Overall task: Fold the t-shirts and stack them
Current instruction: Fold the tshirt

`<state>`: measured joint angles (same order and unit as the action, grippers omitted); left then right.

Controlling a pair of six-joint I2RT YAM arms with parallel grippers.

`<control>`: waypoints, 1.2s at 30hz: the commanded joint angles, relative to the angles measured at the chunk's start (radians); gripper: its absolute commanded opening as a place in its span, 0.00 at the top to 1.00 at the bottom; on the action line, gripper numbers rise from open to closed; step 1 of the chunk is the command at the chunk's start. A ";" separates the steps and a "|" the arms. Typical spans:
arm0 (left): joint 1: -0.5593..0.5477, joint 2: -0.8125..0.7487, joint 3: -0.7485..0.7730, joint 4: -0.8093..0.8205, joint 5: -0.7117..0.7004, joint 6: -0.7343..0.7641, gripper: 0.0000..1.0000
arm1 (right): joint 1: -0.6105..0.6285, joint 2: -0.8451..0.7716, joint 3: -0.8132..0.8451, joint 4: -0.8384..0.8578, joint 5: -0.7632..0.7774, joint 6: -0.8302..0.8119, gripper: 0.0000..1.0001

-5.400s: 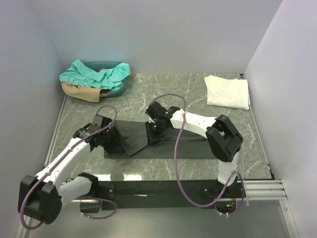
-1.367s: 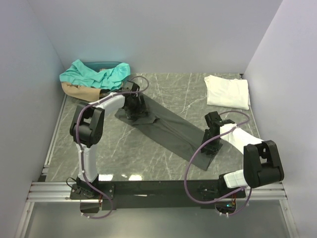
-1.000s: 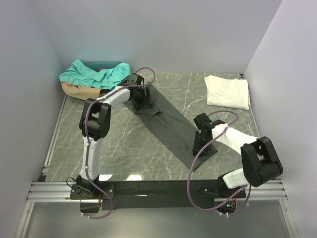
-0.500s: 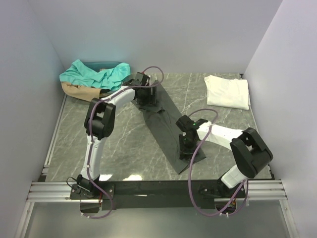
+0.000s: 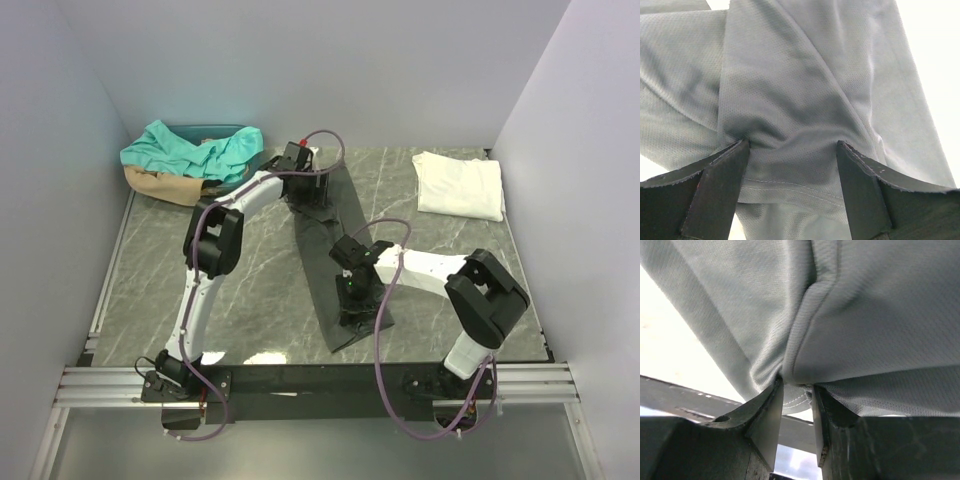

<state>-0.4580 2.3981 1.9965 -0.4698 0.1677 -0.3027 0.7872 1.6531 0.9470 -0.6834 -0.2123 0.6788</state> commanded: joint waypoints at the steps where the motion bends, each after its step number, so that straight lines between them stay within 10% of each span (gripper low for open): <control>1: -0.004 0.071 0.047 -0.078 -0.031 0.069 0.22 | 0.029 0.020 0.055 0.028 -0.048 0.044 0.63; 16: 0.027 0.128 0.151 -0.056 -0.050 0.040 0.20 | 0.109 0.063 0.191 0.007 -0.127 0.088 0.63; 25: 0.027 -0.100 0.105 0.028 0.035 -0.044 0.19 | 0.061 -0.127 0.148 -0.133 0.013 0.074 0.63; 36: -0.014 -0.615 -0.480 -0.013 0.035 -0.214 0.19 | -0.206 -0.343 -0.134 -0.130 0.048 -0.085 0.58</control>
<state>-0.4377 1.8748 1.6821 -0.4297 0.1879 -0.4301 0.5858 1.3357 0.8310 -0.8135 -0.1646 0.6617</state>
